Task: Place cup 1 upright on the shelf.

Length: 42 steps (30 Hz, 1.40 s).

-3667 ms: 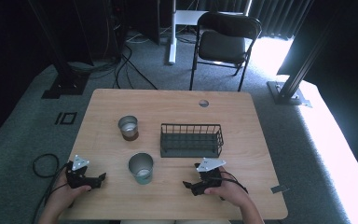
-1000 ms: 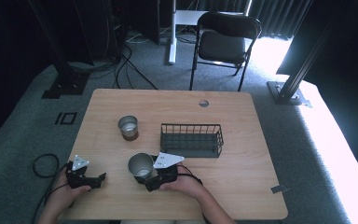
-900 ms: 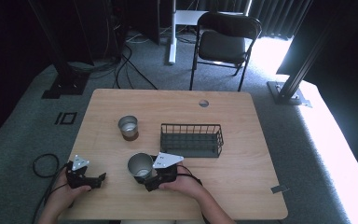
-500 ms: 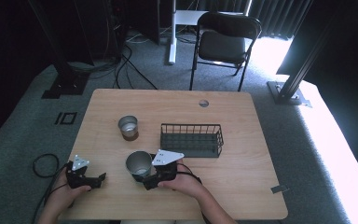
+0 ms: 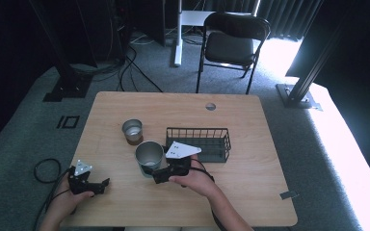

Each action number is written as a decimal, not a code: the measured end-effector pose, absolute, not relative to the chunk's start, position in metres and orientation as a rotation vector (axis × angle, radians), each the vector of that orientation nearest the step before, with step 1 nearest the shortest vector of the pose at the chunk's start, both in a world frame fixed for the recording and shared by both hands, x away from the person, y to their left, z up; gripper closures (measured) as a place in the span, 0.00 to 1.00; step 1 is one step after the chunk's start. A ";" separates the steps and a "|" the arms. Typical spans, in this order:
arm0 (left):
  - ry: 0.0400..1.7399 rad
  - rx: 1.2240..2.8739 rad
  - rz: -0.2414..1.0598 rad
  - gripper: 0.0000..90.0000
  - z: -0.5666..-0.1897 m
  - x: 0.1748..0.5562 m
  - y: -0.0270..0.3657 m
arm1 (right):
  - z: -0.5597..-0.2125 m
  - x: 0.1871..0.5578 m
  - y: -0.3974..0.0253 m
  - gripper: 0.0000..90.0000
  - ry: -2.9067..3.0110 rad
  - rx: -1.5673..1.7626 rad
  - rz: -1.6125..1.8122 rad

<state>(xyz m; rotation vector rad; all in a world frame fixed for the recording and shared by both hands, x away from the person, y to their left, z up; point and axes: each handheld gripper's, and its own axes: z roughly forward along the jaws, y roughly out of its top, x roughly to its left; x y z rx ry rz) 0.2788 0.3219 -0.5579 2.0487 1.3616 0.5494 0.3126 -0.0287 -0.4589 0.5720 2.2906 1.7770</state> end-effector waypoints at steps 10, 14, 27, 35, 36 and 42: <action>1.362 2.049 0.549 0.00 -0.558 0.279 0.322 | -0.423 0.324 -0.059 0.15 2.156 0.613 1.780; 1.362 2.049 0.549 0.00 -0.558 0.279 0.322 | -0.413 0.328 -0.072 0.15 2.108 0.642 1.767; 1.362 2.048 0.550 0.00 -0.558 0.279 0.322 | -0.398 0.340 -0.113 0.15 1.954 0.783 1.683; 1.363 2.049 0.550 0.00 -0.558 0.279 0.322 | -0.405 0.350 -0.136 0.15 1.867 0.888 1.553; 1.362 2.049 0.550 0.00 -0.558 0.279 0.322 | -0.407 0.351 -0.138 0.15 1.851 0.898 1.540; 1.362 2.048 0.550 0.00 -0.558 0.279 0.322 | -0.421 0.356 -0.152 0.15 1.803 0.979 1.475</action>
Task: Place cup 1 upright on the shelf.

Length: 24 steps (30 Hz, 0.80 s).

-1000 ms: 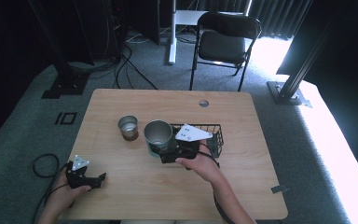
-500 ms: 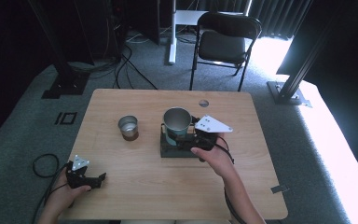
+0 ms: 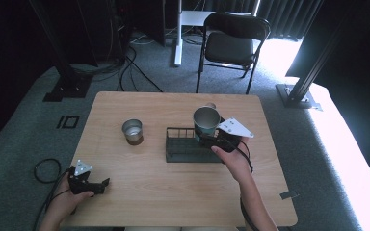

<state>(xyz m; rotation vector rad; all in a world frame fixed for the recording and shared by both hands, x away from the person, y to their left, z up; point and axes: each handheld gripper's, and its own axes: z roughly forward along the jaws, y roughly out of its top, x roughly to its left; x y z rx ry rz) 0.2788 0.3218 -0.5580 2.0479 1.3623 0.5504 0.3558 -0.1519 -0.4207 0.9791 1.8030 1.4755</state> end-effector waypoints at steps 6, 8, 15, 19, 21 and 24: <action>1.363 2.048 0.549 0.00 -0.558 0.279 0.322 | -0.438 0.359 -0.162 0.15 1.791 1.030 1.403; 1.364 2.048 0.549 0.00 -0.558 0.279 0.322 | -0.443 0.360 -0.165 0.15 1.786 1.045 1.387; 1.363 2.048 0.549 0.00 -0.558 0.279 0.322 | -0.458 0.361 -0.174 0.15 1.768 1.101 1.363; 1.363 2.048 0.549 0.00 -0.558 0.279 0.322 | -0.465 0.361 -0.177 0.15 1.758 1.124 1.359; 1.363 2.048 0.549 0.00 -0.558 0.279 0.322 | -0.467 0.361 -0.177 0.15 1.759 1.127 1.355; 1.363 2.048 0.549 0.00 -0.558 0.279 0.322 | -0.475 0.362 -0.178 0.15 1.763 1.142 1.344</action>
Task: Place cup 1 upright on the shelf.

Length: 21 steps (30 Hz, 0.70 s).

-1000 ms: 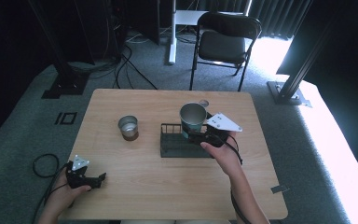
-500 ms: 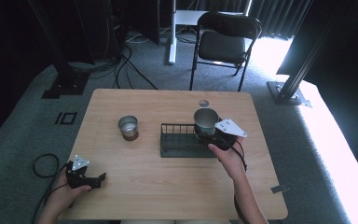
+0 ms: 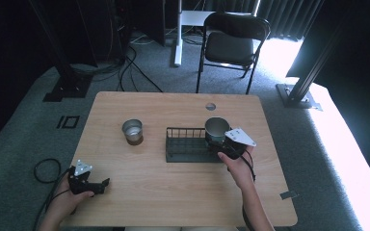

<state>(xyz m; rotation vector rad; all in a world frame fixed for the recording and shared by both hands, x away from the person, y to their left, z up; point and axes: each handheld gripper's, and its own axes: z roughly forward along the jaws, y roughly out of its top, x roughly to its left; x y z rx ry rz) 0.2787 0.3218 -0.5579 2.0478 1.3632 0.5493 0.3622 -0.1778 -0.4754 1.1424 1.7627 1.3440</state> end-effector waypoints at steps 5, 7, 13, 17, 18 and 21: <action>1.363 2.047 0.549 0.00 -0.558 0.279 0.322 | -0.482 0.363 -0.177 0.15 1.762 1.144 1.321; 1.363 2.048 0.549 0.00 -0.558 0.279 0.322 | -0.485 0.363 -0.177 0.15 1.764 1.149 1.318; 1.363 2.048 0.549 0.01 -0.558 0.279 0.322 | -0.489 0.362 -0.177 0.15 1.738 1.159 1.323; 1.363 2.047 0.549 0.00 -0.558 0.279 0.322 | -0.489 0.361 -0.177 0.15 1.732 1.167 1.325; 1.363 2.047 0.549 0.00 -0.558 0.279 0.322 | -0.489 0.361 -0.177 0.15 1.734 1.168 1.328; 1.363 2.048 0.549 0.00 -0.558 0.279 0.322 | -0.489 0.362 -0.178 0.14 1.732 1.176 1.337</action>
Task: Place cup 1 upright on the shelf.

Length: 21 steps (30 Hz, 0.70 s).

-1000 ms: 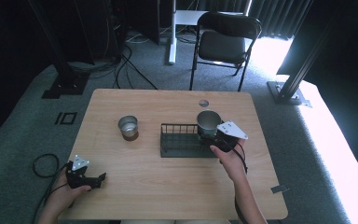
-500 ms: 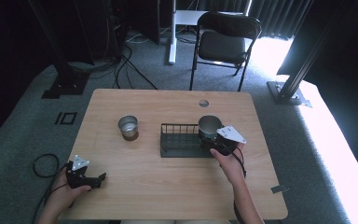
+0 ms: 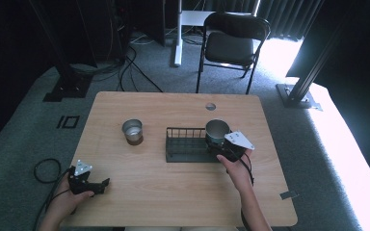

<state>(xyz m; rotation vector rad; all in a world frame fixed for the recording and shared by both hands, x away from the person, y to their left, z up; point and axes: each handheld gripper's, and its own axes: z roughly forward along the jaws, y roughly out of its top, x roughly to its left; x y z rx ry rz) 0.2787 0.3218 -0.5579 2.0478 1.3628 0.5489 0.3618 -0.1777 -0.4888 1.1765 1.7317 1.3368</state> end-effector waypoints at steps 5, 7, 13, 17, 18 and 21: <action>1.363 2.048 0.549 0.00 -0.558 0.279 0.322 | -0.488 0.360 -0.177 0.13 1.712 1.193 1.354; 1.363 2.048 0.549 0.00 -0.558 0.279 0.322 | -0.487 0.359 -0.179 0.12 1.722 1.191 1.356; 1.363 2.048 0.549 0.01 -0.558 0.279 0.322 | -0.487 0.352 -0.183 0.12 1.755 1.162 1.327; 1.363 2.047 0.549 0.00 -0.558 0.279 0.322 | -0.489 0.347 -0.188 0.12 1.777 1.152 1.311; 1.363 2.047 0.549 0.00 -0.558 0.279 0.322 | -0.490 0.345 -0.190 0.12 1.777 1.153 1.313; 1.363 2.048 0.549 0.00 -0.558 0.279 0.322 | -0.490 0.341 -0.194 0.12 1.779 1.150 1.308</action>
